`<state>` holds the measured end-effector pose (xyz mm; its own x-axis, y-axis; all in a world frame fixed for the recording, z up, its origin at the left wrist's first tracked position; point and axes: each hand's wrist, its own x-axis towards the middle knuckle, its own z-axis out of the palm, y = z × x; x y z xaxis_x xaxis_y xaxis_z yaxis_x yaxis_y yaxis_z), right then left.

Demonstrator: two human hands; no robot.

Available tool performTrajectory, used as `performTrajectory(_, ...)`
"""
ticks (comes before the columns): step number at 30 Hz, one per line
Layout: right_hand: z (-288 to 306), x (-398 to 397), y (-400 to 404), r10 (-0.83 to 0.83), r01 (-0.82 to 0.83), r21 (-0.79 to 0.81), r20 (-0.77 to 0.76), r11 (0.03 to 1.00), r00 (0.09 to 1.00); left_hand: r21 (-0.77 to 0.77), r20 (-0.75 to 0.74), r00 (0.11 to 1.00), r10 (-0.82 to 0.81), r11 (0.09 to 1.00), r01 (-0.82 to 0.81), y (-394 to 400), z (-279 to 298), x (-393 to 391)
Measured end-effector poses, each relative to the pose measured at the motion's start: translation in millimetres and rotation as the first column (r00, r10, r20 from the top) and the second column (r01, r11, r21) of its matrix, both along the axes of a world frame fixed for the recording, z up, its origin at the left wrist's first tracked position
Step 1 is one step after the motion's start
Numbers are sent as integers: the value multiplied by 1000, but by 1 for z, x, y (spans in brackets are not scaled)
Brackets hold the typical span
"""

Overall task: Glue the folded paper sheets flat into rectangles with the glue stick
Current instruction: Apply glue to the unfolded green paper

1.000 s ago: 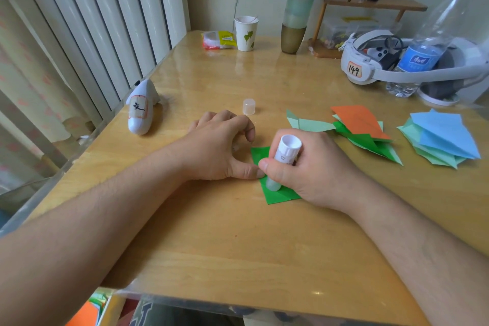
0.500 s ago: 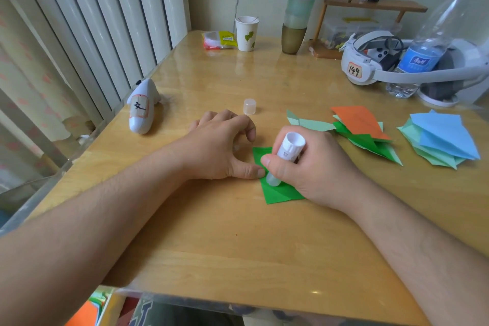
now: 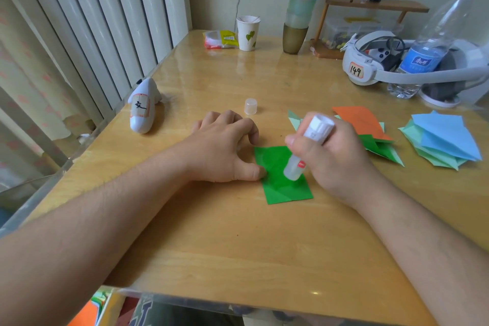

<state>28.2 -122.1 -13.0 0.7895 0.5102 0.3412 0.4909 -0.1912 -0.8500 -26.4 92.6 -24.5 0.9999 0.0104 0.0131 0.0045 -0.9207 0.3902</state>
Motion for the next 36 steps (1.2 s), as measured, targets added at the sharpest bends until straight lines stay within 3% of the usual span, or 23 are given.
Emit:
performTrajectory(5,-6,-7,3,46,-33,-178,69,984,997,-63,-25,999,23,998,-25,1,3,0)
performTrajectory(12,-3,-13,5,185,-136,-305,138,943,973,-25,-28,1000,6,1000,-7,1,3,-1)
performTrajectory(17,0,-5,-5,145,-86,-359,140,929,979,-17,-13,1000,7,1000,-7,1,1,0)
performTrajectory(27,-3,9,-28,44,12,-351,151,936,988,-18,-16,1000,-13,1000,12,4,2,-1)
performTrajectory(33,-1,8,-20,-62,76,-73,186,994,981,-21,-23,1000,-13,1000,12,3,2,0)
performTrajectory(36,-2,0,-11,-31,39,-45,168,998,985,-20,-17,1000,-7,1000,6,2,2,0)
